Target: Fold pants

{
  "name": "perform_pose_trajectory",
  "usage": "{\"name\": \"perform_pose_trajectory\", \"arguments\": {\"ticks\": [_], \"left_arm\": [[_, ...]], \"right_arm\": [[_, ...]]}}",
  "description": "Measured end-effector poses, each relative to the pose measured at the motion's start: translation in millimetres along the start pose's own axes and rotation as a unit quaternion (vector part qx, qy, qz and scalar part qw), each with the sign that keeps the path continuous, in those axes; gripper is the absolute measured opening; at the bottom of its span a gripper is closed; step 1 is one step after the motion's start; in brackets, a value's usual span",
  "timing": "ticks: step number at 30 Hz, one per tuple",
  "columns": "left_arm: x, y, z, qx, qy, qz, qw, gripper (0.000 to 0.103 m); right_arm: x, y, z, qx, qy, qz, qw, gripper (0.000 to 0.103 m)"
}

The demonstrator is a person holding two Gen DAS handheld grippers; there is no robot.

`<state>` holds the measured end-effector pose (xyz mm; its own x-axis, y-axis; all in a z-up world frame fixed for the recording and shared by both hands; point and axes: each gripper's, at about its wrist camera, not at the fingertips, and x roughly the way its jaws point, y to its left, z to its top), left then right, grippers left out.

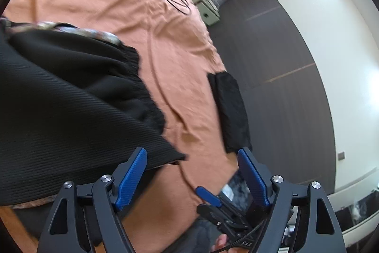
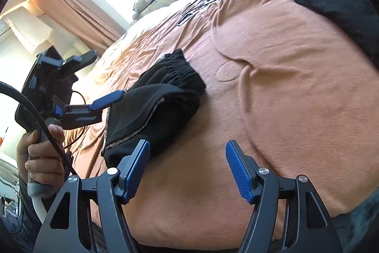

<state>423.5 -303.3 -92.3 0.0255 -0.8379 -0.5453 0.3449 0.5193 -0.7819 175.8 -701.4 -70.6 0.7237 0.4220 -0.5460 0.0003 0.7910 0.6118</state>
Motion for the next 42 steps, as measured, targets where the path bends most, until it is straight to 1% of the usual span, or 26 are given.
{"name": "perform_pose_trajectory", "arguments": {"ticks": [2, 4, 8, 11, 14, 19, 25, 31, 35, 42], "left_arm": [[-16, 12, 0, -0.013, -0.011, 0.007, 0.9998, 0.081], [-34, 27, -1, -0.023, -0.024, 0.023, 0.9992, 0.081], [-70, 59, -3, -0.046, -0.050, 0.048, 0.9965, 0.081], [-90, 78, -7, -0.059, -0.063, 0.066, 0.9941, 0.081], [-108, 97, -13, -0.072, -0.072, 0.076, 0.9919, 0.081], [-127, 121, -18, -0.088, -0.079, 0.088, 0.9890, 0.081], [-139, 150, -24, -0.101, -0.083, 0.103, 0.9861, 0.081], [-137, 179, -28, -0.121, -0.073, 0.096, 0.9854, 0.081], [-125, 193, -26, -0.130, -0.061, 0.089, 0.9857, 0.081], [-115, 198, -26, -0.127, -0.055, 0.078, 0.9873, 0.080]], "right_arm": [[7, 4, 0, -0.002, 0.006, 0.001, 1.000, 0.065], [14, 8, 0, -0.004, 0.011, 0.002, 1.000, 0.065], [27, 14, 1, -0.003, 0.017, -0.003, 1.000, 0.065], [33, 15, 3, 0.000, 0.020, -0.008, 1.000, 0.065], [39, 19, 5, 0.001, 0.020, -0.014, 1.000, 0.065], [48, 27, 7, 0.000, 0.022, -0.024, 0.999, 0.065], [57, 38, 8, -0.004, 0.027, -0.035, 0.999, 0.065], [64, 44, 7, -0.007, 0.033, -0.045, 0.998, 0.065], [66, 45, 8, -0.004, 0.036, -0.053, 0.998, 0.065], [68, 43, 11, -0.001, 0.032, -0.066, 0.997, 0.065]]}}
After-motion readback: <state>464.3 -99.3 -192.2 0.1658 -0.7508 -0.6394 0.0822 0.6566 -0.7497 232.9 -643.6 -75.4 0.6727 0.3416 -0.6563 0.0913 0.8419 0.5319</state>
